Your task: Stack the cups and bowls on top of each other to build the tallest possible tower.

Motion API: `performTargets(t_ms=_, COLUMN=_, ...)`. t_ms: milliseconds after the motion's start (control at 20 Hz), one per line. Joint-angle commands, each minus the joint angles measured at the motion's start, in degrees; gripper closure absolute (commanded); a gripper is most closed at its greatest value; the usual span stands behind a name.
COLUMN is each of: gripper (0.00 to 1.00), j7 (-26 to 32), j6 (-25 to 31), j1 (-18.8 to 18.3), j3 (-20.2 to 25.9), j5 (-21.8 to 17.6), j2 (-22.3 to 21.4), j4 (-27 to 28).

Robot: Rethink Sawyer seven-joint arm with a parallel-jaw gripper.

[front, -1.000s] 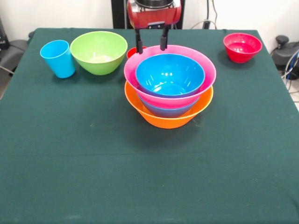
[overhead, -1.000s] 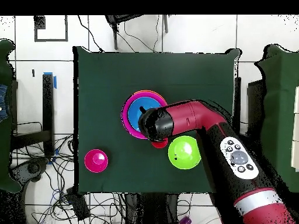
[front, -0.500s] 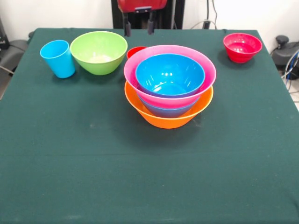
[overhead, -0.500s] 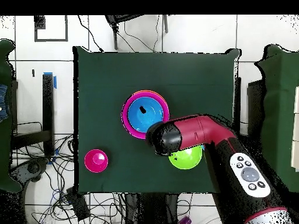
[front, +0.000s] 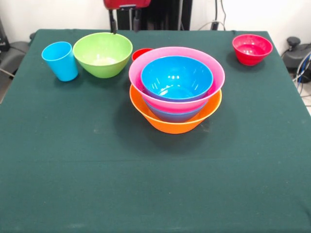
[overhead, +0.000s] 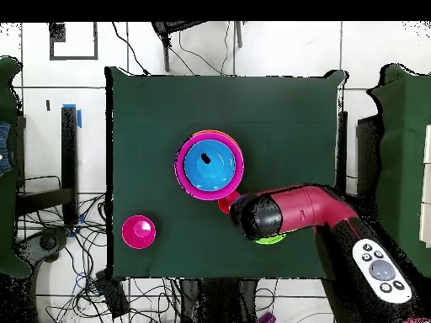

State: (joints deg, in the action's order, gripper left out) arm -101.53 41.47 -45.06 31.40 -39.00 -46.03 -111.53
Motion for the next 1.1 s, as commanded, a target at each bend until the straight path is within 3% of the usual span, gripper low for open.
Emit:
performTargets(t_ms=50, gripper=0.00, j7=7.2, j6=-4.2, j1=-2.3, j3=-1.2, j5=-7.3, j2=4.8, j4=-1.7)
performTargets(t_ms=550, gripper=0.00, j7=8.8, j6=-6.2, j1=-5.5, j3=0.8, j5=-11.5, j2=10.0, j4=0.7)
performTargets(t_ms=1100, gripper=0.00, j7=11.4, j6=-5.6, j1=-6.7, j3=2.5, j5=-14.5, j2=12.3, j4=2.4)
